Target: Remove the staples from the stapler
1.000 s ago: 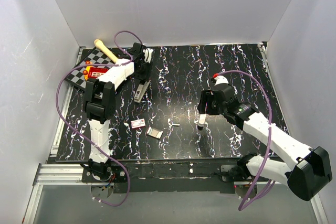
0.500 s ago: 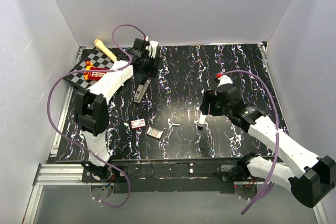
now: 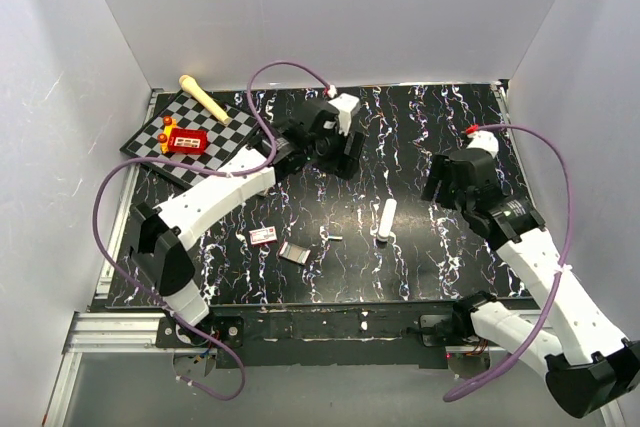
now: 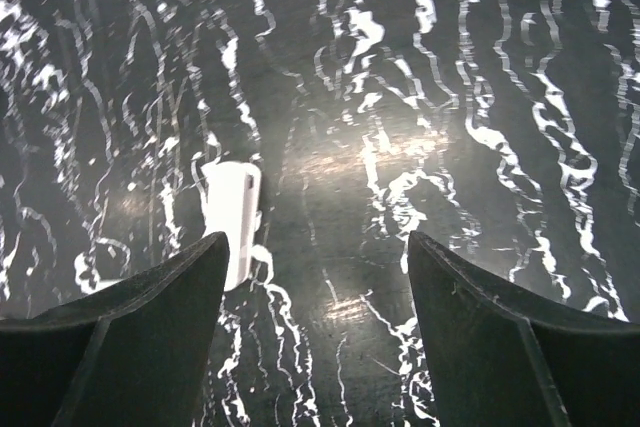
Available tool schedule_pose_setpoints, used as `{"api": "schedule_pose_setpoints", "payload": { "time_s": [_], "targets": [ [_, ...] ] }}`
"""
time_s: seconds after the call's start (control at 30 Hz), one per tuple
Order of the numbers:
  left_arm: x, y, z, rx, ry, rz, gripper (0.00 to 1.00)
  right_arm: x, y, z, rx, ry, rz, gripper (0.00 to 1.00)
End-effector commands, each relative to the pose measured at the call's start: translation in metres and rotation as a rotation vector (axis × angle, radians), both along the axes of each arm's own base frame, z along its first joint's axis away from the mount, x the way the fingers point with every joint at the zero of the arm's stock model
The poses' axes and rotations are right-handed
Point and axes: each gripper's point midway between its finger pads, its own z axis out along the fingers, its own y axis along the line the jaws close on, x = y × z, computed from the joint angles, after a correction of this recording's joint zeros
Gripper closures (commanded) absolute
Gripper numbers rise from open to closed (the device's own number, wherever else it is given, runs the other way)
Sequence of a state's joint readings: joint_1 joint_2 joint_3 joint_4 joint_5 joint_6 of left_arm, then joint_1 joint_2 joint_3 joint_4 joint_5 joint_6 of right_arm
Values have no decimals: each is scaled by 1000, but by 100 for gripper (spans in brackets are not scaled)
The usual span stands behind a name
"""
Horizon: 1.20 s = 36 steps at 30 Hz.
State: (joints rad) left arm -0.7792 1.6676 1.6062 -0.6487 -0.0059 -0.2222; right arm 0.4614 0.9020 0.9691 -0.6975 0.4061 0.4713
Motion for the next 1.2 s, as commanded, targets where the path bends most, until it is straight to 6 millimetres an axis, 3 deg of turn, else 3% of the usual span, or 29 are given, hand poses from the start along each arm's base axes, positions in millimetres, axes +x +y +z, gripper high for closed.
{"api": "schedule_pose_setpoints", "payload": {
  "time_s": [0.0, 0.07, 0.27, 0.47, 0.73, 1.17],
  "targets": [
    [-17, -16, -19, -5, 72, 26, 28, -3, -38, 15, -35, -30, -183, 19],
    [-26, -28, -31, 20, 81, 21, 28, -3, -46, 9, -19, -15, -235, 15],
    [-44, -63, -69, 31, 154, 10, 28, -3, -56, -11, 23, 32, -315, 15],
    [-51, -93, -90, 21, 168, 4, 27, -4, -62, -27, 62, 52, -359, 15],
    [-45, -116, -112, 96, 124, 29, 27, -5, -53, -51, 93, 108, -341, 15],
    [-28, -139, -142, 180, 91, 30, 27, -2, -51, -62, 88, 122, -325, 15]
  ]
}}
